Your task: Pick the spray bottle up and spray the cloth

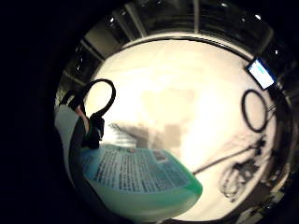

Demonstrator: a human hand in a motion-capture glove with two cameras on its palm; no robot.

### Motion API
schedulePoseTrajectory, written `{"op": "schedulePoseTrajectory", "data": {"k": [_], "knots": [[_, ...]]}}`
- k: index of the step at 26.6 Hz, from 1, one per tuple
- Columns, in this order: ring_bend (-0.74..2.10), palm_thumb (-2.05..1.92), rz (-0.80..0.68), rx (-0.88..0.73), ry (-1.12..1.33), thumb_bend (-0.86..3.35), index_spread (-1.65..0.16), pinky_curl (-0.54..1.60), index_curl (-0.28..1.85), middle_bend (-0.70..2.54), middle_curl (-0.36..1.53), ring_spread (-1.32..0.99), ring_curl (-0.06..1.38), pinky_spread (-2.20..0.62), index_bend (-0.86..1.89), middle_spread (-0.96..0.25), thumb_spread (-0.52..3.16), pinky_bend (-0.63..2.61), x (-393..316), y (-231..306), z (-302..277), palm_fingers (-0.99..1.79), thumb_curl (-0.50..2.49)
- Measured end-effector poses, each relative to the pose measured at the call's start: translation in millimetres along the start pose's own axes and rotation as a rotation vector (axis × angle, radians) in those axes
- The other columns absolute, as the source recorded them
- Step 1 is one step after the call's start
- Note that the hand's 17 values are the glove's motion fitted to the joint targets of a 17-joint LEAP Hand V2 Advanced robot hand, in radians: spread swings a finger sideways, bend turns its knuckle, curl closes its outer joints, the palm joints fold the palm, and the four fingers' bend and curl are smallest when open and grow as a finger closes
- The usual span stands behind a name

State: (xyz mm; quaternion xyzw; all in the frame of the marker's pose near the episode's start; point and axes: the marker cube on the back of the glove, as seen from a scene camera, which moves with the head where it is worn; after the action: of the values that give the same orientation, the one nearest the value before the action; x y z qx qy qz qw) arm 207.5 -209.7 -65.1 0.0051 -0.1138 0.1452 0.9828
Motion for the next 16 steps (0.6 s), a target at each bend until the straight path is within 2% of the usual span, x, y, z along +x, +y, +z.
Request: {"op": "schedulePoseTrajectory", "data": {"k": [7, 16], "knots": [[0.55, 0.94, -0.131, -0.161, 0.443, -0.03, -0.2, 0.41, 0.54, 0.67, 0.52, -0.19, 0.45, -0.28, 0.59, -0.07, 0.11, 0.36, -66.4, 36.6, -20.8, 1.42, 0.64], [0.56, 0.93, -0.249, -0.298, 0.694, -0.03, -0.2, 0.42, 0.55, 0.69, 0.52, -0.19, 0.46, -0.29, 0.59, -0.07, 0.06, 0.37, -64.4, 61.5, 51.2, 1.41, 0.66]]}}
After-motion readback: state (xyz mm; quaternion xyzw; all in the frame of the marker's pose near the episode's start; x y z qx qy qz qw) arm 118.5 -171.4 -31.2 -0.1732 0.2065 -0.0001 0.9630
